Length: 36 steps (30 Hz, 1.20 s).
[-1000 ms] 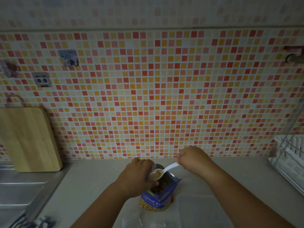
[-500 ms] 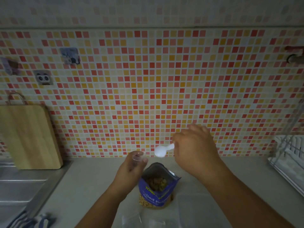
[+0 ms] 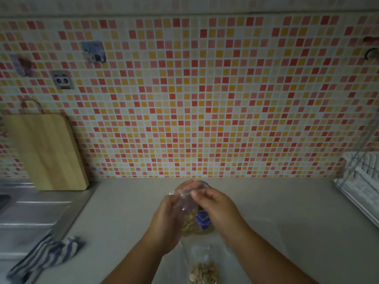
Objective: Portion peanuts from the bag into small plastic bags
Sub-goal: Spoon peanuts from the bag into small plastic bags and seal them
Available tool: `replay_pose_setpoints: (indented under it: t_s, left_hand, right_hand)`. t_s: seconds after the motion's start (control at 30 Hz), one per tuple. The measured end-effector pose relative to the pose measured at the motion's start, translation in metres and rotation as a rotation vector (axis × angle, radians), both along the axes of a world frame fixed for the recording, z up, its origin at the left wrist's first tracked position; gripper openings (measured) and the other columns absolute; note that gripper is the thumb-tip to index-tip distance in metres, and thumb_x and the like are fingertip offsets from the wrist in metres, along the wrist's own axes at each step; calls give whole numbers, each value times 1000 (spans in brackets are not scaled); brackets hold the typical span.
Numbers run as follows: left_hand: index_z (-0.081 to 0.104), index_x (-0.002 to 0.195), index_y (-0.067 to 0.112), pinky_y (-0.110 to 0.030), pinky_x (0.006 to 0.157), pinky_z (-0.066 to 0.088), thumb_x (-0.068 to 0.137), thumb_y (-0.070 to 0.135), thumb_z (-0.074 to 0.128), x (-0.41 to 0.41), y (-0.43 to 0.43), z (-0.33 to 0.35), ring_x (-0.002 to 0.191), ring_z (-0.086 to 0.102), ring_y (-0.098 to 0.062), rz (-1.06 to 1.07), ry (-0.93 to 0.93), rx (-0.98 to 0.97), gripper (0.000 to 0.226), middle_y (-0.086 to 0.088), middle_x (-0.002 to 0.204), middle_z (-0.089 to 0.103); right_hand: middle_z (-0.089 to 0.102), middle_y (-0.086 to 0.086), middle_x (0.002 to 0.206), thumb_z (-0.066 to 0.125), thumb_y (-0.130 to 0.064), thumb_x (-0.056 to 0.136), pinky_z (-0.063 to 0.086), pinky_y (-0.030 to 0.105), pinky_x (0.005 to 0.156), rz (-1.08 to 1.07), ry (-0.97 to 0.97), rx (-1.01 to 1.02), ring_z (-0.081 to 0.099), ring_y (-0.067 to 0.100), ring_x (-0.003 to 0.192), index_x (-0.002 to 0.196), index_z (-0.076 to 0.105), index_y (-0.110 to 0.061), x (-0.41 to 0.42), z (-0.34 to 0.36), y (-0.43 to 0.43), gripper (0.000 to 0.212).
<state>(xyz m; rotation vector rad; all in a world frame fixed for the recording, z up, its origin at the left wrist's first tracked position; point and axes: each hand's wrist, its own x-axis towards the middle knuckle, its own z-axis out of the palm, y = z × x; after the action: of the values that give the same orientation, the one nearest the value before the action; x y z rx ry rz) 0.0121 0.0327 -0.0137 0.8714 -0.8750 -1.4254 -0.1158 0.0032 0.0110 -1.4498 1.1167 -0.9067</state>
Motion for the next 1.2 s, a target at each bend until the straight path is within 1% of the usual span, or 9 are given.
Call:
replay_pose_setpoints:
  t_s: [0.13,0.23,0.33,0.43,0.53,0.63,0.73,0.87,1.2]
  left_hand:
    - [53,129,15,-51,104,39,89,36,34,3,11,-4,122,54,-32,14,-17,-37,49,-14,131,58]
    - [61,111,27,-36,92,43,95,43,39,16,7,-24,106,57,-21,297,-189,139,31,-5,119,60]
    - [64,97,23,-32,80,48,88,27,57,31,6,-72,83,57,-20,471,-661,382,12,-8,97,60]
    - [66,106,33,-34,90,44,78,48,35,36,11,-126,103,56,-26,192,-1349,238,44,-4,103,61]
    - [52,103,39,-39,80,48,69,47,24,36,14,-145,99,52,-33,17,-1629,132,45,-1,115,55]
    - [51,93,35,-37,59,53,64,42,40,48,20,-152,80,59,-31,17,-1650,73,32,-1,102,60]
    - [55,96,43,-35,73,51,64,45,50,64,25,-162,91,58,-27,-13,-1635,27,33,1,109,58]
    - [48,120,48,-26,98,33,57,50,53,75,26,-163,117,48,-18,21,-1534,109,63,5,121,54]
    - [56,122,27,1,69,38,70,0,68,88,26,-140,79,53,-1,119,-1309,153,60,4,101,53]
  right_hand:
    - [74,-1,82,57,-22,91,54,24,72,-1,-71,55,68,5,74,88,69,-10,-3,-6,18,17]
    - [70,-6,70,56,-17,92,48,18,60,16,-47,100,62,-1,61,80,66,-14,-11,-23,29,16]
    - [71,-4,69,56,-18,92,43,21,56,8,80,232,54,3,53,71,62,-19,-12,-65,38,22]
    - [75,3,77,54,-25,92,42,26,60,-84,232,301,53,5,50,67,60,-20,-7,-111,38,25]
    - [74,7,79,54,-26,91,50,36,66,-160,272,335,58,17,56,65,57,-21,5,-140,32,27]
    - [71,7,89,51,-29,92,53,36,78,-148,450,289,67,30,85,75,55,-21,16,-150,31,19]
    - [69,9,106,47,-27,95,45,27,81,-136,600,211,63,26,102,97,59,-14,14,-152,29,18]
    - [69,9,109,47,-26,95,45,27,82,-107,658,143,62,26,105,106,60,-12,12,-156,26,23]
    - [69,6,108,61,-33,87,46,27,86,-125,641,155,63,22,101,108,62,-13,9,-159,21,29]
